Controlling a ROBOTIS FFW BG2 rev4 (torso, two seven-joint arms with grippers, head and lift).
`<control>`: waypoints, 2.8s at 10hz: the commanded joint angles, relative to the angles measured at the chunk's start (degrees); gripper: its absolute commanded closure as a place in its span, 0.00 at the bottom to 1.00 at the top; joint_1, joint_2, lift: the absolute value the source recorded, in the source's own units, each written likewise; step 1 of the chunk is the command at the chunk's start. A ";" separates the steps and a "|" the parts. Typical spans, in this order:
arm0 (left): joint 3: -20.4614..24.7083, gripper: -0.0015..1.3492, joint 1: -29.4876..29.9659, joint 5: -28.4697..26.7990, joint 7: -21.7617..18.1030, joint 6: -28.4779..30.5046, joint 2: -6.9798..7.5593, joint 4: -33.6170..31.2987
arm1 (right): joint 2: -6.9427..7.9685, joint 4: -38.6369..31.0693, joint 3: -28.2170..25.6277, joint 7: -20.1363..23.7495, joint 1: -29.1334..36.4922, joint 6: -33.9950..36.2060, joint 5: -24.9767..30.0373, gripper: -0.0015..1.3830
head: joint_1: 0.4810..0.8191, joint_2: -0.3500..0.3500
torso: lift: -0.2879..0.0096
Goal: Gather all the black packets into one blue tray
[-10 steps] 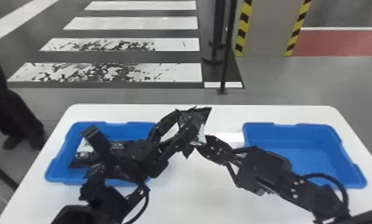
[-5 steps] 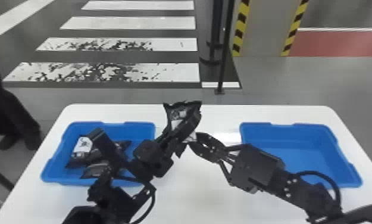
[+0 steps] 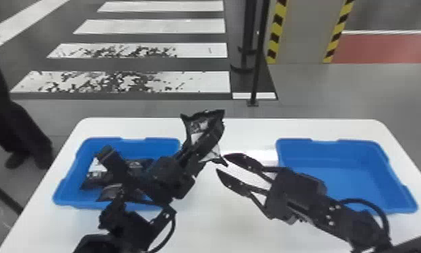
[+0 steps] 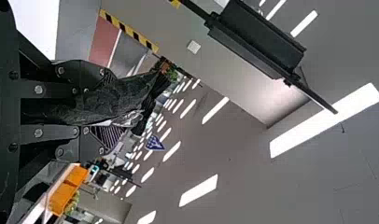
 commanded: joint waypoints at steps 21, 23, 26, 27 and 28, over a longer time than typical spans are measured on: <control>37.94 0.13 24.43 -28.12 1.74 -17.05 -6.71 -12.35 | 13.97 -13.25 -36.38 -17.17 37.05 0.13 -33.17 0.08 | 0.63 0.59 | 0.60; 35.88 0.14 32.45 -23.09 3.14 -21.41 -7.65 -14.17 | 13.97 -13.39 -36.27 -18.13 39.30 -3.38 -33.97 0.08 | 0.63 0.57 | 0.60; 32.45 0.14 39.34 -21.03 3.49 -22.12 -7.65 -16.28 | 13.97 -12.97 -36.27 -19.45 42.25 -9.43 -35.00 0.08 | 0.63 0.50 | 0.60; 32.22 0.14 39.90 -20.81 3.58 -23.94 -7.65 -16.28 | 13.97 -13.95 -36.27 -20.77 43.66 -9.71 -35.23 0.08 | 0.63 0.47 | 0.60; 31.88 0.14 41.03 -20.81 3.85 -24.23 -7.65 -17.13 | 13.97 -15.22 -36.27 -22.09 44.78 -9.71 -35.12 0.08 | 0.63 0.44 | 0.60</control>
